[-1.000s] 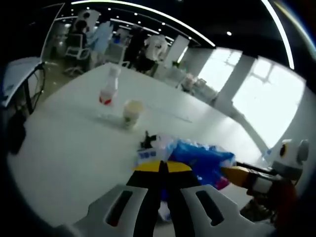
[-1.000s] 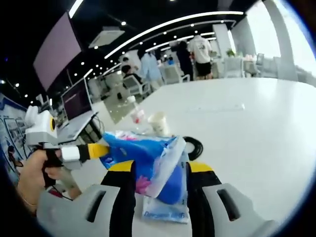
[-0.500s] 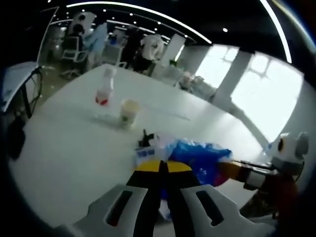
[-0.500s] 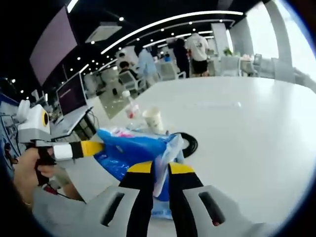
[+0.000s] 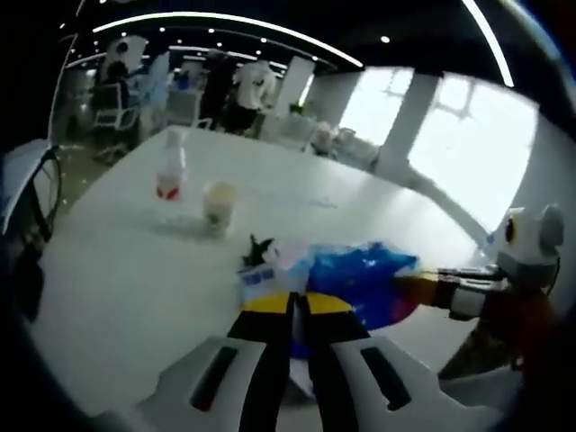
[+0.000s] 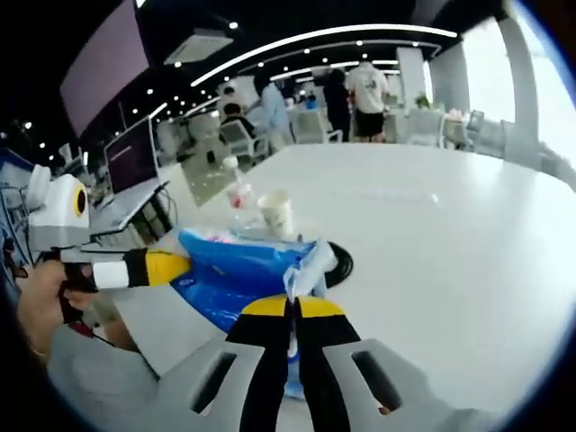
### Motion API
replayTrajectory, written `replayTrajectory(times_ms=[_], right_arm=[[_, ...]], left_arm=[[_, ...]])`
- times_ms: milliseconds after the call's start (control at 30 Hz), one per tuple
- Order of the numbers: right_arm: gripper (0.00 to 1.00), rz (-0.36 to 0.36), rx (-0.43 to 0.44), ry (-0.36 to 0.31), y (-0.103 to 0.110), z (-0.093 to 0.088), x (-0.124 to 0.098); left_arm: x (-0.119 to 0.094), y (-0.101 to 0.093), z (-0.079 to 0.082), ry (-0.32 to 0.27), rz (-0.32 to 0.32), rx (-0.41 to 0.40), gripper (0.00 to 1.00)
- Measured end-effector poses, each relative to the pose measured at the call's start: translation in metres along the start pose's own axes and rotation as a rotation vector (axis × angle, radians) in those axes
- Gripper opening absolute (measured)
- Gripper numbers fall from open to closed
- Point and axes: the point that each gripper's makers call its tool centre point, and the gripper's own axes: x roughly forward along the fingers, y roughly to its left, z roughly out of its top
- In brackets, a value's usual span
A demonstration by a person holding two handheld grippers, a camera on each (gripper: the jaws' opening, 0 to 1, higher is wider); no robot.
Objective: Arrange the tabletop items into an orderly group along one side of the table until the central work area is clear of visible clutter.
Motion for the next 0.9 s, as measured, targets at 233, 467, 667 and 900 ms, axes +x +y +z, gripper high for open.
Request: replayTrajectory(times_ms=[233, 467, 667, 900], right_arm=[[0.01, 0.006, -0.007, -0.007, -0.006, 0.005, -0.002], [0.01, 0.005, -0.005, -0.007, -0.013, 0.007, -0.005], [0.01, -0.003, 0.006, -0.011, -0.019, 0.008, -0.007], [0.01, 0.000, 0.011, -0.030, -0.026, 0.015, -0.010]], left_arm=[[0.003, -0.005, -0.005, 0.030, -0.037, 0.054, 0.07], [0.005, -0.004, -0.007, 0.039, -0.033, 0.124, 0.23], [0.004, -0.005, -0.013, 0.061, -0.041, 0.163, 0.38], [0.002, -0.003, -0.012, 0.056, -0.054, 0.193, 0.60]])
